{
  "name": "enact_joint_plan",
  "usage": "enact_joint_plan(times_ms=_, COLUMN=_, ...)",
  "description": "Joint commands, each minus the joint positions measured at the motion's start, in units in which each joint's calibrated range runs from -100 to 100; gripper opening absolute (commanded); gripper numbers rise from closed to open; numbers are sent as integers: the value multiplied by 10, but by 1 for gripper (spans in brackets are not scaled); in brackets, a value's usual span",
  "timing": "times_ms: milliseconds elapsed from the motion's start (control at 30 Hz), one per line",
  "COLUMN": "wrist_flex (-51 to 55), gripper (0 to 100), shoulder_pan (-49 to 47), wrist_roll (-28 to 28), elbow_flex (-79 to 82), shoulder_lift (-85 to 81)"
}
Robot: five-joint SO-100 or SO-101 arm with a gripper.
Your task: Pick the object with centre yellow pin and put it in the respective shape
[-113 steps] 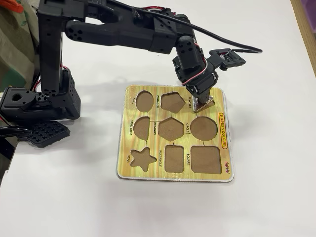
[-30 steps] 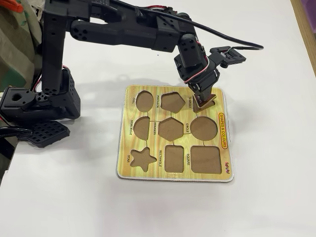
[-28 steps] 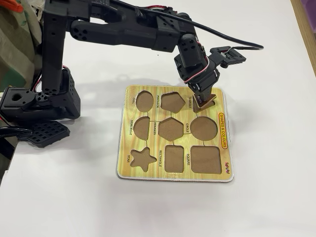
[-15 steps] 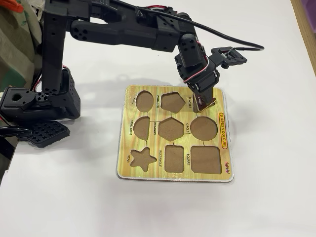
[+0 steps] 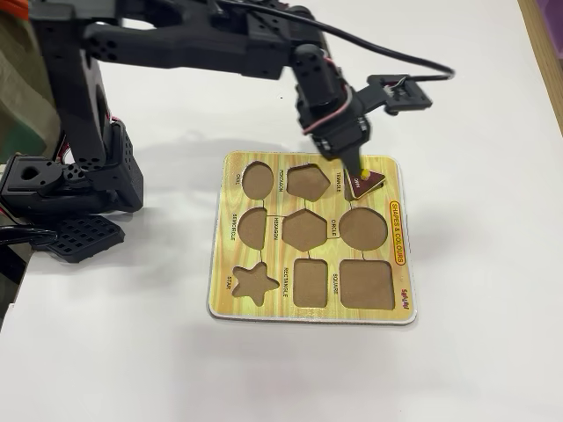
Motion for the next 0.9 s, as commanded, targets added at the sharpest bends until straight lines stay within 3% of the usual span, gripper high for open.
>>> enact_joint_plan(times_ms=0, wrist_flex=-6, gripper=12, shoulder_pan=6, wrist_roll=-25, elbow_flex=44, shoulder_lift=-83)
enact_joint_plan(times_ms=533, wrist_flex=-5, gripper=11, shoulder_pan=105, wrist_roll=-37, elbow_flex=327, shoulder_lift=-399)
enact_joint_plan(times_ms=867, wrist_flex=-5, gripper=11, shoulder_pan=135, wrist_roll=-108, elbow_flex=528, shoulder_lift=-605)
